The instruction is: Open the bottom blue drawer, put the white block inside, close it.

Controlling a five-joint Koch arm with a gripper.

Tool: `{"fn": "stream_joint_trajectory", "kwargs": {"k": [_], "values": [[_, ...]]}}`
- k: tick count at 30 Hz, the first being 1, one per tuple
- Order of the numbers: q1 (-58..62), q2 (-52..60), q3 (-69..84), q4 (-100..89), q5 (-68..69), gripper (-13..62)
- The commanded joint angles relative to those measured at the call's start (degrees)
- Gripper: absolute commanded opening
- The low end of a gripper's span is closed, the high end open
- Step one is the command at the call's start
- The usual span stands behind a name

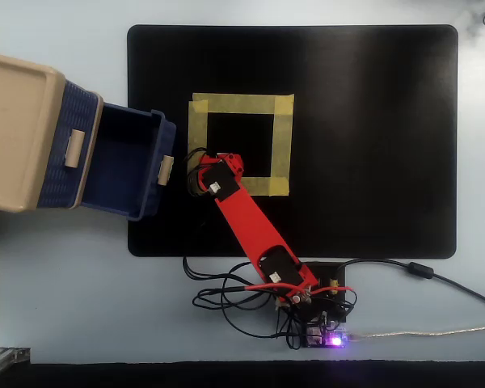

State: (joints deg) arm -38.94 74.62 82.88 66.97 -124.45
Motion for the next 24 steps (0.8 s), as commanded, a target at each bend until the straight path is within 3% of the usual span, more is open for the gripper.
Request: {"fn": "stream_joint_trajectory", "kwargs": {"k": [1, 8, 11, 12, 13, 16, 19, 22, 24], "values": [[-0.18, 0.26, -0.18, 0.18, -0.62, 33.6], [-0.09, 0.18, 1.76, 0.00, 0.00, 30.8], [0.18, 0.53, 1.76, 0.26, 0.44, 11.0], [0.53, 0.88, 1.67, 0.79, 0.44, -1.8], [1.14, 1.67, 1.67, 0.88, 0.35, -8.8], [2.99, 5.54, 1.32, 1.49, 0.53, -8.0], [3.16, 17.14, -3.34, 5.80, 0.62, -8.0], [2.37, 20.83, -18.19, 11.34, -2.11, -8.0], [-2.29, 18.28, -28.83, 13.27, -11.25, -8.0]]}}
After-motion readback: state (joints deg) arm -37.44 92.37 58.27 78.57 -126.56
